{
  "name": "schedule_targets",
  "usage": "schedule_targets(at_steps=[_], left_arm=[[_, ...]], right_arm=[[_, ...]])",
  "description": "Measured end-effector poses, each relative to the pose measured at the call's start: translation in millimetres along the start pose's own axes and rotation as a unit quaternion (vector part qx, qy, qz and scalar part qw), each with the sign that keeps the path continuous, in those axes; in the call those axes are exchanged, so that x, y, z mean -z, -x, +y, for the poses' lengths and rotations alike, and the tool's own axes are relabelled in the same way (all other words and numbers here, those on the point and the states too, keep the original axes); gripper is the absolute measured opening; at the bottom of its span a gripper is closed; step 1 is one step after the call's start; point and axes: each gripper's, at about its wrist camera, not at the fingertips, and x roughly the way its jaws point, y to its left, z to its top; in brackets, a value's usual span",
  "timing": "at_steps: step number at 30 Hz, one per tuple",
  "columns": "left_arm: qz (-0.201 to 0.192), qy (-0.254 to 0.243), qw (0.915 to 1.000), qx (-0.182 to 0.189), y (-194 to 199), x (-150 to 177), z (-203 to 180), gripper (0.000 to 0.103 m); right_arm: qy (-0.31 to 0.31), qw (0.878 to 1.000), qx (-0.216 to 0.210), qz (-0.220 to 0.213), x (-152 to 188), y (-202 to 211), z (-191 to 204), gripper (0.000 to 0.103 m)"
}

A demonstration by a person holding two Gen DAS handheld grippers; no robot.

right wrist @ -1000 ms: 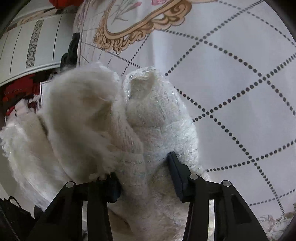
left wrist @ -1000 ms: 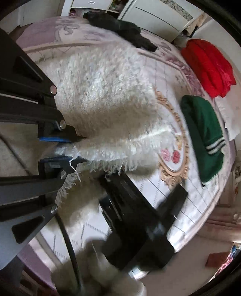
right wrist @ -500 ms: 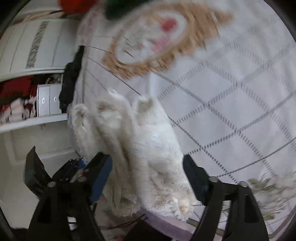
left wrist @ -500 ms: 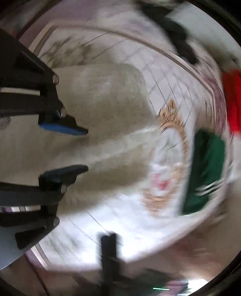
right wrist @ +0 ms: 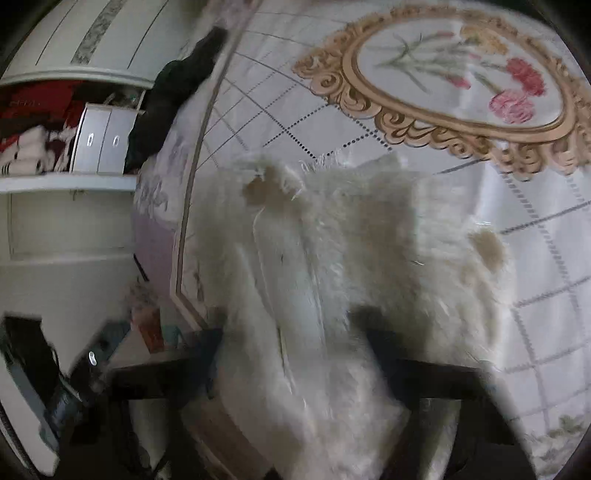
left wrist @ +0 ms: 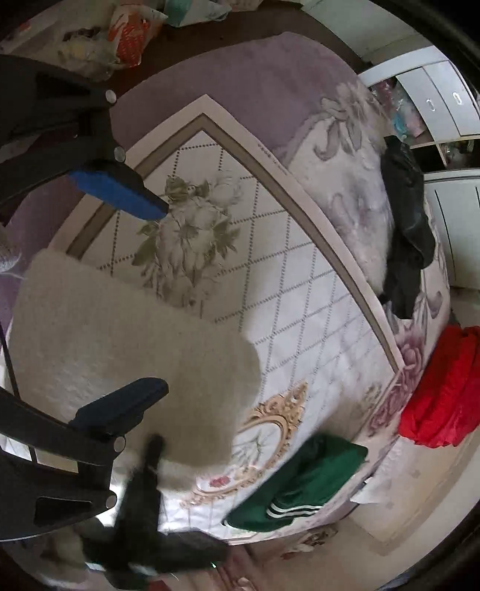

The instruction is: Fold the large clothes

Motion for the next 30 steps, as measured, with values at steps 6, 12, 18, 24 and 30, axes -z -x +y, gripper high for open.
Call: schedule_targets(at_steps=[6, 12, 18, 24, 30], left_arm=[[0.037, -0.008, 0.9993, 0.005, -21.8, 16.7, 0.2, 0.087], [0.071, -0.043, 0.9965, 0.005, -42.9, 31.1, -14.8, 0.087], [0.088, -0.061, 0.9941, 0.019, -52.4, 31.0, -22.7, 0.087], [0.089, -0.093, 0.9917, 0.010, -53.2, 24.7, -31.7, 0.087], [0.090, -0.085, 0.9922, 0.012, -54.4, 14.9, -32.3, 0.087]], right_arm=[[-0.029, 0.995, 0.093, -0.036, -12.5, 20.5, -26.2, 0.013], [-0.078, 0.995, 0.052, -0.037, -1.6, 77.2, -49.1, 0.060], [-0.143, 0.983, 0.111, 0.025, 84.1, 77.5, -112.5, 0.087], [-0.180, 0.981, 0.074, 0.004, 85.0, 33.2, -155.9, 0.016], [-0.149, 0.981, 0.119, -0.024, 48.7, 87.9, -130.4, 0.033]])
